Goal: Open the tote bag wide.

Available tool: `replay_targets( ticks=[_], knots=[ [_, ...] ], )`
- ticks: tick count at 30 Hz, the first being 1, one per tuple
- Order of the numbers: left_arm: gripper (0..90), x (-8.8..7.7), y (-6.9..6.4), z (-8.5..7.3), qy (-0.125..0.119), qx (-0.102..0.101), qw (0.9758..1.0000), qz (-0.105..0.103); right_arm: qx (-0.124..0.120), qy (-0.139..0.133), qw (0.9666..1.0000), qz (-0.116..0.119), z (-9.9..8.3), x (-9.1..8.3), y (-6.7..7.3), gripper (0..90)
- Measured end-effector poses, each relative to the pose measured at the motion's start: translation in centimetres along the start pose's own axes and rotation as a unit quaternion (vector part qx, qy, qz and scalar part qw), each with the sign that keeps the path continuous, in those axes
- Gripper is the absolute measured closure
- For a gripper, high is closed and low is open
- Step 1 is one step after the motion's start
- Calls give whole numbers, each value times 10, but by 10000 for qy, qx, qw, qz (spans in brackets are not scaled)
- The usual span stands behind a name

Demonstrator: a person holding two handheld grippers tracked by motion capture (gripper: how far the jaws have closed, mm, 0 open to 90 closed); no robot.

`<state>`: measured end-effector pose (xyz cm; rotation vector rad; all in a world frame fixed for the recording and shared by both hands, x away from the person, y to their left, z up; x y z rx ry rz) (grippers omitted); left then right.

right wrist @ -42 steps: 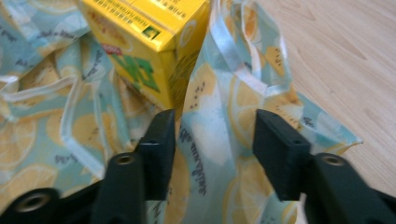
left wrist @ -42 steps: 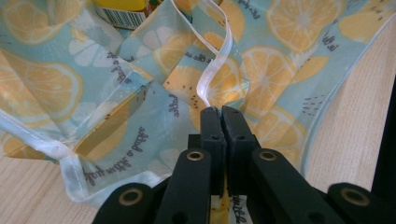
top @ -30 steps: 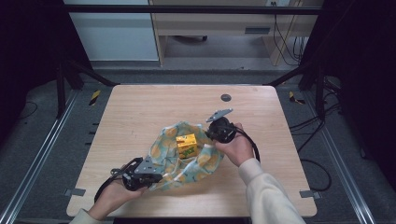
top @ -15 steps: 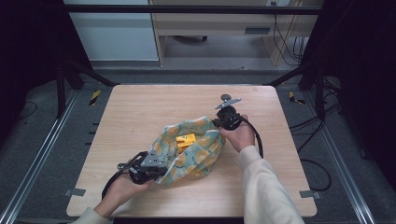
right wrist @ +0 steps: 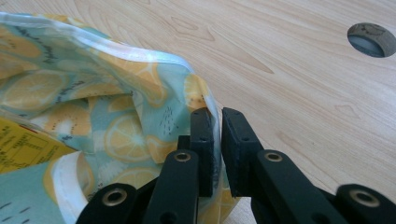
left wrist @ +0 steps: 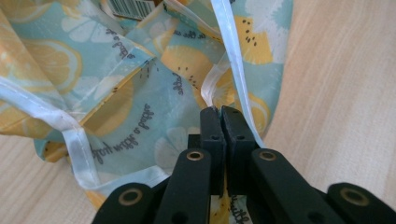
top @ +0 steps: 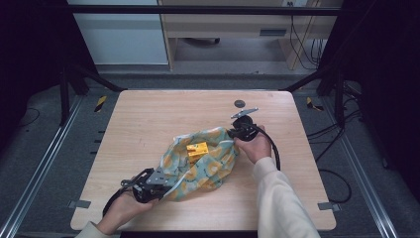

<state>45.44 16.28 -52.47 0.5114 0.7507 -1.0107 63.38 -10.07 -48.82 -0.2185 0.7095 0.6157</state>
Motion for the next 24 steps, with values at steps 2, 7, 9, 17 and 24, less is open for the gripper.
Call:
replay_targets(
  ticks=[2, 7, 9, 17, 24],
  knots=[
    [883, -2, -1, -1, -3, 20, 10000, 30, -33, 43, 10000, -22, -1, 2, 0, 831],
    [886, -6, -1, -6, -34, -44, 10000, -24, -62, 225, 9997, 2, -6, 6, 0, 881],
    [888, -6, -1, -7, -20, -38, 10000, -33, -85, 261, 9996, -5, -7, 7, 0, 890],
    [888, -9, -2, -11, -6, -70, 10000, -42, -48, 474, 9988, -105, -12, 15, -3, 877],
    [882, -10, -4, -12, -2, -38, 10000, -54, -53, 378, 9992, -150, -8, 11, -4, 814]
  ],
)
Point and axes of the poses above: each handheld gripper's, and its own axes: x roughly forward along the jaws, z roughly out of its top, y roughly to its left, the point moved 7 cm from there along x, roughly forward along the jaws, and after that the axes turned 4 degrees about -y, right-handed, at the moved point
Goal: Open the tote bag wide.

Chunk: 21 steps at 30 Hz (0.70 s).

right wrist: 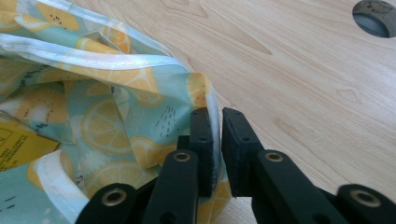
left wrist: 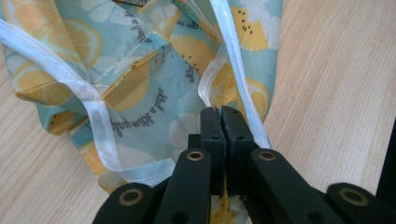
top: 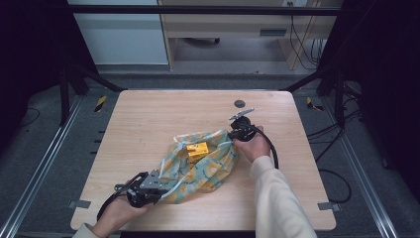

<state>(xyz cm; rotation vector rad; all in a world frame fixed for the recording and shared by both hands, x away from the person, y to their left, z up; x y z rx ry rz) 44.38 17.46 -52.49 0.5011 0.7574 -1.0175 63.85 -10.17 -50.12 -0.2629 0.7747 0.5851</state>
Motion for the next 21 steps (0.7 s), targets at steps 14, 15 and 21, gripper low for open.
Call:
replay_targets(
  ticks=[14, 15, 21],
  knots=[
    [407, -27, 12, 31, -934, -280, 9919, 816, -122, -641, 9977, -165, 43, -60, 4, 318],
    [377, -29, 13, 33, -992, -293, 9910, 847, -143, -698, 9974, -137, 47, -66, 6, 311],
    [292, -41, 20, 43, -1219, -295, 9879, 917, -353, -943, 9949, 47, 49, -97, 28, 309]
  ],
)
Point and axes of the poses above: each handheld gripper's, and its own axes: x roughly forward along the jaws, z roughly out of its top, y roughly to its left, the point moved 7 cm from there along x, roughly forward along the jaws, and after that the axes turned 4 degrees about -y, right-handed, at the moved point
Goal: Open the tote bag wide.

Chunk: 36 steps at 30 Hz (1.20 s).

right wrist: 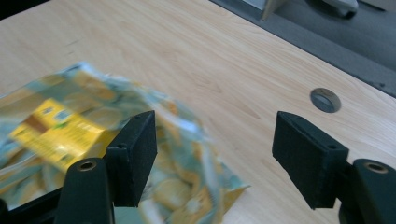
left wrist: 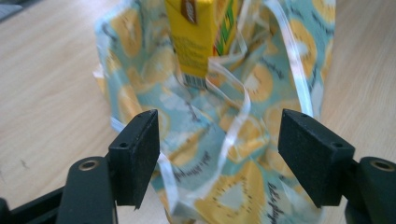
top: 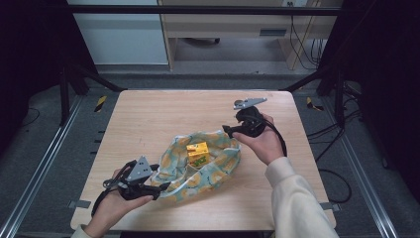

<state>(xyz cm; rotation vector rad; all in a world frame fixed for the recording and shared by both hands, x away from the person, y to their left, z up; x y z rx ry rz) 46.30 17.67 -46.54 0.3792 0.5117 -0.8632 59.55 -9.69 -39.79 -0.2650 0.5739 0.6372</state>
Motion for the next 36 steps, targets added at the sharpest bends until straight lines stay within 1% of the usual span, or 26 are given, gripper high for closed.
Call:
replay_targets(
  ticks=[3, 4, 5, 7, 8, 9, 11, 15, 16, 17, 19, 20, 21, 22, 23, 25, 26, 27, 28, 29, 30, 31, 33, 34, 35, 36],
  knots=[
    [288, -2, 9, 10, -34, 26, 10000, 67, -134, -21, 9997, 194, -10, -11, 18, 301],
    [288, 0, 16, 18, -33, 52, 9999, 131, -201, -48, 9993, 307, -18, -19, 29, 289],
    [288, 0, 16, 18, -33, 52, 9999, 131, -201, -48, 9993, 307, -18, -19, 29, 289],
    [287, 3, 24, 27, -69, 54, 9998, 153, -230, -74, 9988, 415, -24, -25, 38, 265],
    [287, 5, 28, 31, -82, 56, 9998, 166, -292, -37, 9982, 516, -30, -30, 48, 237],
    [287, 8, 33, 35, -77, 41, 9998, 205, -292, -37, 9982, 516, -30, -30, 48, 237],
    [286, 14, 42, 42, -56, 36, 9996, 284, -320, 23, 9976, 608, -36, -33, 58, 189],
    [284, 35, 60, 48, 82, -9, 9992, 388, -349, 70, 9964, 764, -46, -31, 75, 143],
    [284, 47, 69, 47, 176, -74, 9990, 401, -426, 137, 9953, 860, -52, -28, 82, 130],
    [284, 47, 69, 47, 176, -74, 9990, 401, -426, 137, 9953, 860, -52, -28, 82, 130],
    [285, 59, 77, 45, 245, -186, 9988, 371, -485, 180, 9943, 930, -58, -22, 89, 131],
    [285, 71, 82, 42, 352, -273, 9985, 327, -553, 242, 9935, 965, -62, -16, 93, 137],
    [285, 71, 82, 42, 352, -273, 9985, 327, -553, 242, 9935, 965, -62, -16, 93, 137],
    [288, 83, 85, 38, 467, -439, 9977, 232, -612, 359, 9928, 960, -68, -6, 96, 158],
    [313, 83, 85, 38, 467, -439, 9977, 232, -612, 359, 9928, 960, -68, -6, 96, 158],
    [351, 93, 85, 32, 647, -413, 9969, 146, -648, 449, 9920, 981, -74, 3, 97, 223],
    [432, 101, 84, 27, 817, -311, 9960, 170, -708, 587, 9908, 990, -79, 9, 97, 347],
    [500, 101, 84, 27, 817, -311, 9960, 170, -708, 587, 9908, 990, -79, 9, 97, 347],
    [559, 105, 84, 25, 936, -236, 9950, 247, -803, 620, 9893, 1049, -84, 11, 97, 542],
    [649, 105, 84, 25, 936, -236, 9950, 247, -803, 620, 9893, 1049, -84, 11, 97, 542],
    [649, 106, 84, 24, 1000, -216, 9943, 286, -818, 623, 9891, 1057, -86, 12, 97, 657],
    [710, 107, 85, 24, 1001, -246, 9941, 335, -861, 596, 9880, 1134, -88, 11, 97, 748],
    [815, 106, 84, 26, 957, -307, 9944, 330, -853, 594, 9878, 1158, -91, 10, 96, 854],
    [869, 101, 82, 30, 871, -274, 9952, 349, -862, 626, 9877, 1147, -93, 6, 94, 891],
    [880, 101, 82, 30, 871, -274, 9952, 349, -862, 626, 9877, 1147, -93, 6, 94, 891],
    [885, 95, 82, 34, 741, -227, 9960, 448, -920, 567, 9873, 1169, -95, -1, 91, 899]
  ],
)
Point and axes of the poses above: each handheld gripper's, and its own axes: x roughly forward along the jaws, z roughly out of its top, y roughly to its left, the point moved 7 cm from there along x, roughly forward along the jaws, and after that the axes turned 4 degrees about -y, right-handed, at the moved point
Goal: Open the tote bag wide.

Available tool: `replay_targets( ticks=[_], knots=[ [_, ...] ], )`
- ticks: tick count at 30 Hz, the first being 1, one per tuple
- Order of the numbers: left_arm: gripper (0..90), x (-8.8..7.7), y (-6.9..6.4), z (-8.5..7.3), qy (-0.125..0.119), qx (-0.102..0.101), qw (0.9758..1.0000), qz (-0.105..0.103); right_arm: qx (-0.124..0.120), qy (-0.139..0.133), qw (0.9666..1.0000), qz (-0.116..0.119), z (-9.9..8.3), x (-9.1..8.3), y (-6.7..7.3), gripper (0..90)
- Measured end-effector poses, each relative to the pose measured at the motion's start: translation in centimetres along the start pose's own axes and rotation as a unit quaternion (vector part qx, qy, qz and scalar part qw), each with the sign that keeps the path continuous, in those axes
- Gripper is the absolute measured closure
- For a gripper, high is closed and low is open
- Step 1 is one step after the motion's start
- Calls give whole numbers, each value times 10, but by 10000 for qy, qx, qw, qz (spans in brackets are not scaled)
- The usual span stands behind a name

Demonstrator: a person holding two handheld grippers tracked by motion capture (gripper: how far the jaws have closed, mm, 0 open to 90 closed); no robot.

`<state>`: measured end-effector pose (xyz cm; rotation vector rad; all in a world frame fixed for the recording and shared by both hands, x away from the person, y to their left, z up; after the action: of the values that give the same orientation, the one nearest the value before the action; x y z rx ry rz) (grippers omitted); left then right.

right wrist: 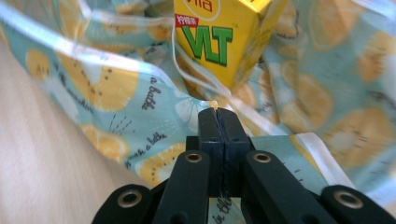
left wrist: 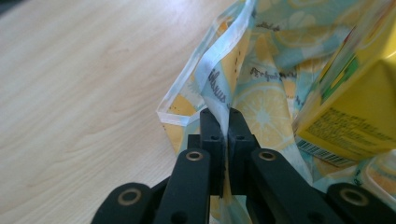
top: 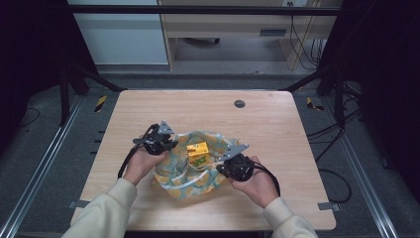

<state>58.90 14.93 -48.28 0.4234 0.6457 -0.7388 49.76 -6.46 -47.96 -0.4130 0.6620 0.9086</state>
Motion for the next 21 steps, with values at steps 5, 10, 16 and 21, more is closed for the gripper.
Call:
replay_targets(
  ticks=[5, 10, 16, 21],
  knots=[
    [889, -3, 0, -6, 17, 121, 9998, 181, -53, -20, 9999, -85, -14, -20, 0, 900],
    [884, 15, -1, -22, 241, 223, 9990, 305, 90, 60, 9998, -163, -46, -19, 0, 900],
    [886, 21, 2, -33, 172, 174, 9992, 329, 199, 96, 9997, -123, -70, -7, 0, 900],
    [888, 21, 7, -38, 90, 119, 9993, 349, 203, 140, 9996, -115, -75, -5, 0, 900]
  ],
)
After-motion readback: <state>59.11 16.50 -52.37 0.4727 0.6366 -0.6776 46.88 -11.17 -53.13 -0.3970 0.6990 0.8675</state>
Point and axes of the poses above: each handheld gripper's, and its own axes: x roughly forward along the jaws, z roughly out of its top, y roughly to its left, the point moved 7 cm from there along x, roughly forward along the jaws, and after that the axes turned 4 degrees about -y, right-handed, at the moved point
